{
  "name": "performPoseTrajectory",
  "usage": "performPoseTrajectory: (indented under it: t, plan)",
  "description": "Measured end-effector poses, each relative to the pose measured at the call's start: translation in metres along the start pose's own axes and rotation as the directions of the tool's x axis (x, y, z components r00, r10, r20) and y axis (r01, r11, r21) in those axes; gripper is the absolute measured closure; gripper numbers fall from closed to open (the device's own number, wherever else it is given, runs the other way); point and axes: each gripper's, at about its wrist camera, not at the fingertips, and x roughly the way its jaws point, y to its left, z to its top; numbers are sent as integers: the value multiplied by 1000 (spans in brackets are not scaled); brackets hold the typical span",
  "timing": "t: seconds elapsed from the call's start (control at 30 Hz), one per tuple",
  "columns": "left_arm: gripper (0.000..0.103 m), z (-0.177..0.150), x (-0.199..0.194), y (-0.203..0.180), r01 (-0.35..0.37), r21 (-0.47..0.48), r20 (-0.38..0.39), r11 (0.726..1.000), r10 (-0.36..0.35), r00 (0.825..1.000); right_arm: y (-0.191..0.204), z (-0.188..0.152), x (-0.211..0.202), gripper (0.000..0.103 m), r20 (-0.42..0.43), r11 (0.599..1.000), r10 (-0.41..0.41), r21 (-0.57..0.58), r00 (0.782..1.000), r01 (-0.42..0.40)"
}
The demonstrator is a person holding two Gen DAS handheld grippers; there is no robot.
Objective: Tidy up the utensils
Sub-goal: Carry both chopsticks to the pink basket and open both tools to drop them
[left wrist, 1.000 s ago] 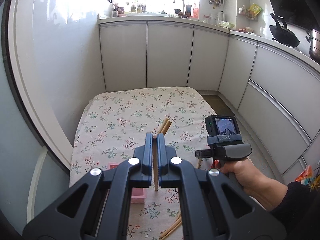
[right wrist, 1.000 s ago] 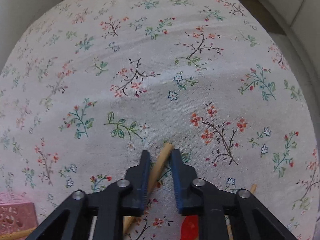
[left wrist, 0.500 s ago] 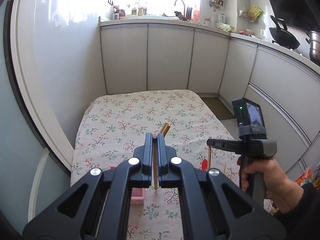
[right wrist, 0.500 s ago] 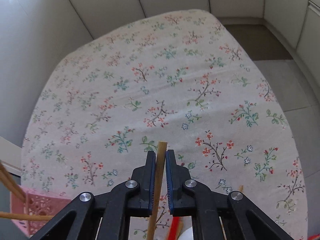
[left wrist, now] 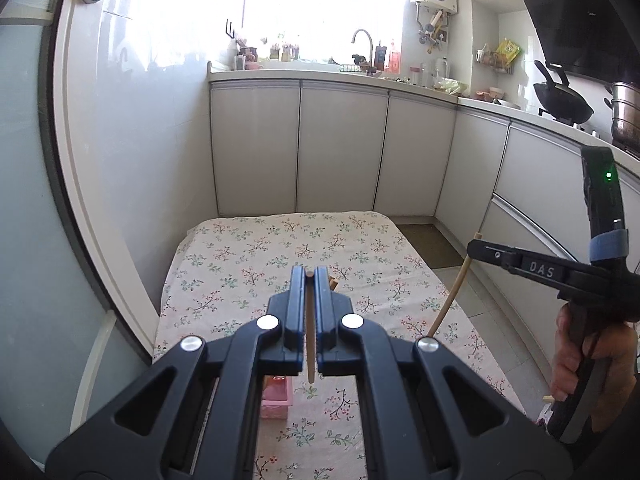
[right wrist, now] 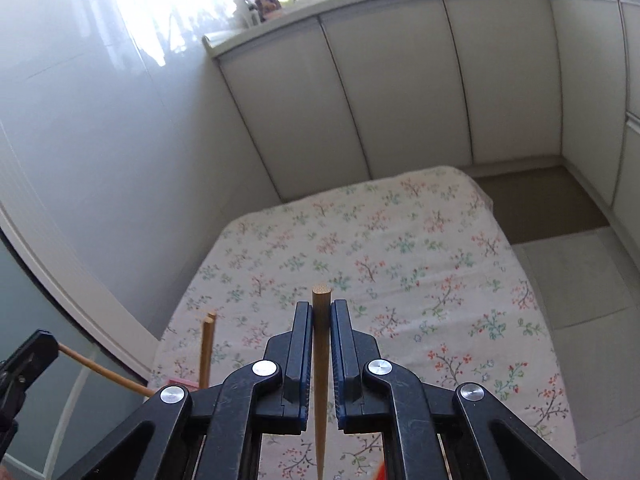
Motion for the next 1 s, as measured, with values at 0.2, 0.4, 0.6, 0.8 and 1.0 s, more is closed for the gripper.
performPoseTrajectory:
  t: [0.2, 0.4, 0.6, 0.8, 1.0]
  plan:
    - [98, 9, -19, 11, 11, -33, 69, 999, -9, 998, 21, 10, -38, 96, 94, 997, 67, -38, 993, -63]
    - [98, 21, -37, 30, 1, -82, 143, 997, 11, 990, 43, 17, -70, 96, 190, 987, 152, -71, 970, -141]
    - [98, 25, -32, 40, -62, -80, 156, 995, 74, 985, 67, 20, -67, 96, 224, 975, 220, -91, 949, -205]
    - [98, 19, 2, 36, -130, -2, 105, 992, 129, 986, 82, 12, -21, 96, 192, 966, 259, -72, 947, -249]
    - [98, 7, 39, 38, -134, 20, 23, 991, 134, 991, 94, -4, 26, 96, 128, 964, 263, -65, 956, -257]
